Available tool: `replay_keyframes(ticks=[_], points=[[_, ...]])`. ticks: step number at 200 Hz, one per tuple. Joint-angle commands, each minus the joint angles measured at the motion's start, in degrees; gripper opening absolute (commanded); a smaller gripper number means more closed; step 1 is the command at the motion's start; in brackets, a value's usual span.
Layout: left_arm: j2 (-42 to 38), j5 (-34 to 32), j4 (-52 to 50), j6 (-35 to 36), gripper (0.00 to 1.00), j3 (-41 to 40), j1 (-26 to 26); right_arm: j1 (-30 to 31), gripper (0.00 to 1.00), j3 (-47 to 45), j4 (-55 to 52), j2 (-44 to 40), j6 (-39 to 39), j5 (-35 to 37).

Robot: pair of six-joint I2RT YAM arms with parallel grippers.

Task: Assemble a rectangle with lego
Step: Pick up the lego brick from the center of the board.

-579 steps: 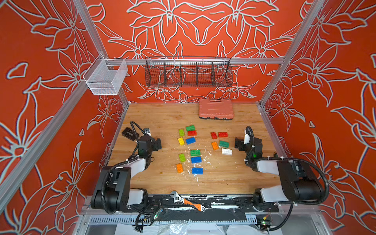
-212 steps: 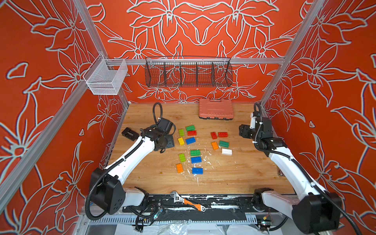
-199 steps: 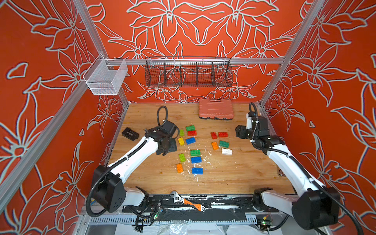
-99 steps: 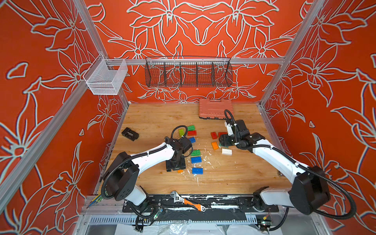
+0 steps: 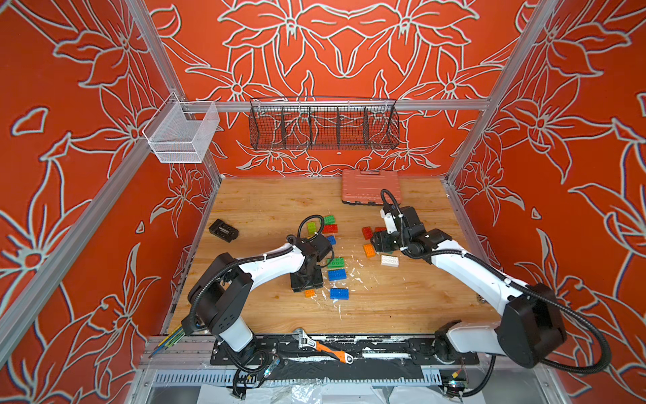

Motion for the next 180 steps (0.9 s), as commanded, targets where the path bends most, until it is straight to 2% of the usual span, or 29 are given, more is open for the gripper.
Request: replay_keyframes(ticks=[1, 14, 50, 107, 149, 180], points=[[1.79, 0.51, 0.8, 0.52, 0.49, -0.17, 0.31, 0.67, 0.73, -0.61, 0.8, 1.2, 0.88, -1.3], [2.25, 0.21, 0.72, 0.6, 0.43, -0.26, 0.31, 0.83, 0.72, -0.43, 0.88, 1.76, 0.82, -1.35], [2.79, -0.7, 0.41, 1.95, 0.38, -0.44, 0.31, 1.03, 0.72, -0.08, 1.31, 2.44, 0.88, -1.57], [0.27, 0.44, -0.61, 6.61, 0.11, -0.16, -1.71, 1.44, 0.7, 1.16, -0.05, 2.33, 0.88, -1.66], [-1.73, 1.71, -0.56, 10.73, 0.07, -0.21, -6.67, 2.16, 0.69, 1.68, -0.52, 1.61, 1.34, -1.67], [-0.52, 2.43, -1.4, 11.93, 0.06, 0.02, -7.97, 3.6, 0.69, 2.1, -1.84, 1.19, 0.24, -1.66]])
